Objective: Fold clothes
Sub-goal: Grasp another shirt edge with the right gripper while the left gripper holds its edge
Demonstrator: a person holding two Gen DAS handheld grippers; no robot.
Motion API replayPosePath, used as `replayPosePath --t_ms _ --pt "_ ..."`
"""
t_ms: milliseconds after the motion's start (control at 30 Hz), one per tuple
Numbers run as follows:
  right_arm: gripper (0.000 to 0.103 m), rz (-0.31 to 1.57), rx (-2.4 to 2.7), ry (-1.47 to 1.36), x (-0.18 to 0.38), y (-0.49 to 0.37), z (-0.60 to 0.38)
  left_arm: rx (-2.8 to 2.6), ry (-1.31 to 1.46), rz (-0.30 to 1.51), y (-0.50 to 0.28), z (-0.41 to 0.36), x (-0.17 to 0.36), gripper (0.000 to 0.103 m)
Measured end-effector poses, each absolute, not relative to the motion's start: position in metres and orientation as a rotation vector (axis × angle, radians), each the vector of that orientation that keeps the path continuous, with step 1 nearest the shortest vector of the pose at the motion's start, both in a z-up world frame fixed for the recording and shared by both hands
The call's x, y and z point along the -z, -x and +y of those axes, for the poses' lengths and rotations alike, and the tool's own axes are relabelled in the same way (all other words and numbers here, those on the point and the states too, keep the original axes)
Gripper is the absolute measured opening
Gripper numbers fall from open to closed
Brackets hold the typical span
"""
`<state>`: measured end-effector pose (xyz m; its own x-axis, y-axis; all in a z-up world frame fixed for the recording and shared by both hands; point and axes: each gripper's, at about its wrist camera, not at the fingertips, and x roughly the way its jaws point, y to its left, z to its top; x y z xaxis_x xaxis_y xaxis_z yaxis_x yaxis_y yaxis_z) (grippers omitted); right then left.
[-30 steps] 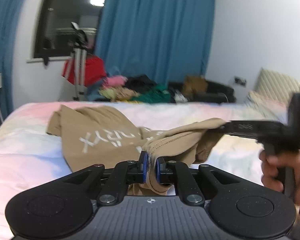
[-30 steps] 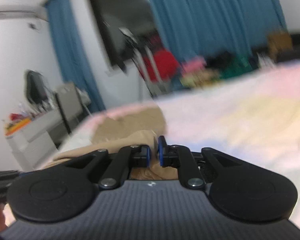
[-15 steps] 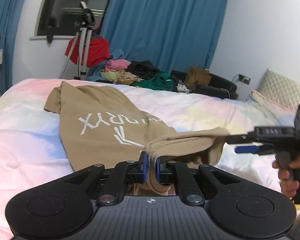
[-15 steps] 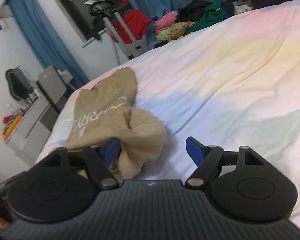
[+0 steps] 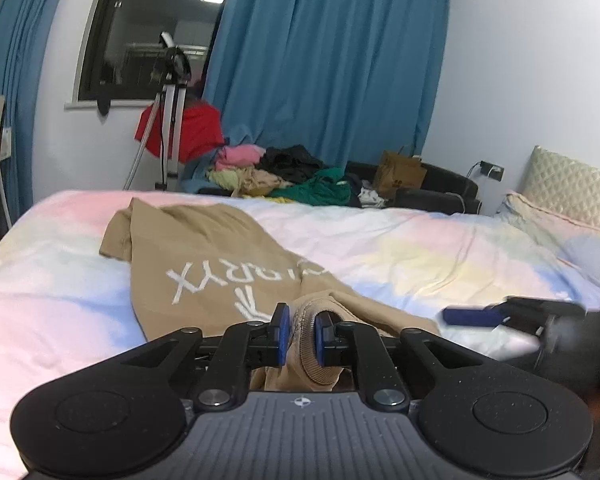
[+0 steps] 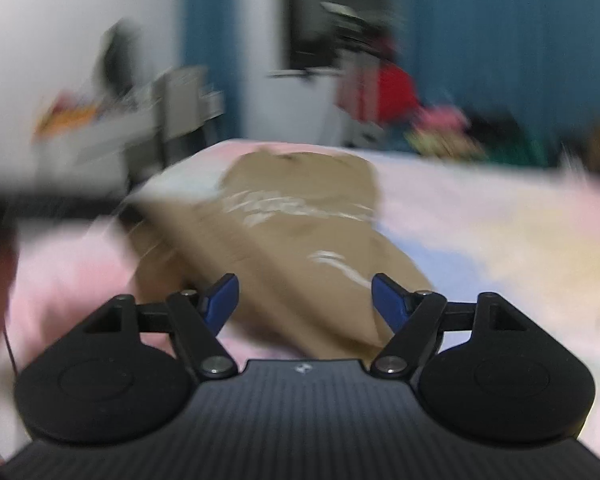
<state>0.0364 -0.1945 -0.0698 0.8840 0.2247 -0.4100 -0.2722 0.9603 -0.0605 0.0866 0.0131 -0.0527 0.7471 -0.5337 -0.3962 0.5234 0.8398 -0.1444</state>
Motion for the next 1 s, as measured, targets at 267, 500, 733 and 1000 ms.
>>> replayPosePath --t_ms 267,500,733,1000 --pt "0.074 0.324 -0.187 0.109 0.084 -0.051 -0.18 0.598 0.003 0.413 -0.078 0.012 0.052 0.009" --pt "0.075 0.362 -0.049 0.007 0.089 -0.066 -0.223 0.595 0.021 0.359 -0.067 0.011 0.046 0.007" --pt "0.075 0.443 0.043 -0.126 0.089 -0.069 -0.261 0.591 0.061 0.321 -0.058 0.018 0.04 0.007" --pt "0.074 0.682 0.087 -0.042 0.117 -0.085 -0.255 0.564 0.087 0.315 -0.057 0.026 0.035 0.006"
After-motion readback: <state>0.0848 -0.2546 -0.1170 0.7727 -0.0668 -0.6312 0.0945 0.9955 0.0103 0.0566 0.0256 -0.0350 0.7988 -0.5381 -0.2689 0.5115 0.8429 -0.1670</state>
